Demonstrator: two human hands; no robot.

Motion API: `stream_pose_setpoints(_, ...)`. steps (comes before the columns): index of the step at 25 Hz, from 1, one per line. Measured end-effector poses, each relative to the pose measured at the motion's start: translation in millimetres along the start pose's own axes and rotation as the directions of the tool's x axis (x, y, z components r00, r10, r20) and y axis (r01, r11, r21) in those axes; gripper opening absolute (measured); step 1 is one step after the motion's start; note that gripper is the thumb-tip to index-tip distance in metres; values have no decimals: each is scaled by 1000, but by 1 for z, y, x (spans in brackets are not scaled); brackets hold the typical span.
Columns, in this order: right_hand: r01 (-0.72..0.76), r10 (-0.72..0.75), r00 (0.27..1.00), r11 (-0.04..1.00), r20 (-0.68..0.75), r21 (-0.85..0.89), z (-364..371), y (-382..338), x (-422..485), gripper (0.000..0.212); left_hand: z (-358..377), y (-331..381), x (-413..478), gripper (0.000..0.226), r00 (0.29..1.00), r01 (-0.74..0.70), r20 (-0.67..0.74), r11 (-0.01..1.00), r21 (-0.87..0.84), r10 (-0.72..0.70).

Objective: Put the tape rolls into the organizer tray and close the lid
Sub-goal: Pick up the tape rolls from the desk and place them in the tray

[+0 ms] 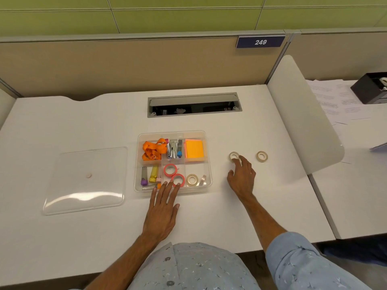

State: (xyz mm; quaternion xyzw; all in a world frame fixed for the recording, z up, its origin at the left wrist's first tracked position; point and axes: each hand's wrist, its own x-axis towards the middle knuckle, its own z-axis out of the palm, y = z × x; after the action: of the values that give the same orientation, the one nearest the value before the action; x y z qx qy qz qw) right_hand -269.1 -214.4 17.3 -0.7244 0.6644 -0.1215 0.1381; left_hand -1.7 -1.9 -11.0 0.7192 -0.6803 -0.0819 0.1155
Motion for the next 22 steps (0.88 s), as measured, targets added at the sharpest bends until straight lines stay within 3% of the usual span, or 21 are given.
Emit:
stream_pose_setpoints(8, 51, -51, 998, 999, -24, 6, 3, 5, -15, 14, 1, 0, 0, 67, 1000, 6, -7, 1000, -2, -6)
stream_pose_setpoints(14, 89, -80, 993, 990, -89, 105, -9, -8, -22, 30, -2, 3, -1, 63, 1000, 1, -20, 999, -32, -1)
stream_pose_setpoints(18, 274, -258, 961, 942, -103, 195, -24, -40, -20, 39, -4, 4, -1, 63, 1000, 10, -11, 998, -54, -11)
stream_pose_setpoints(22, 390, -389, 921, 912, -36, 126, -19, -66, -18, 37, -6, 6, 1, 64, 1000, 18, 7, 998, -64, -17)
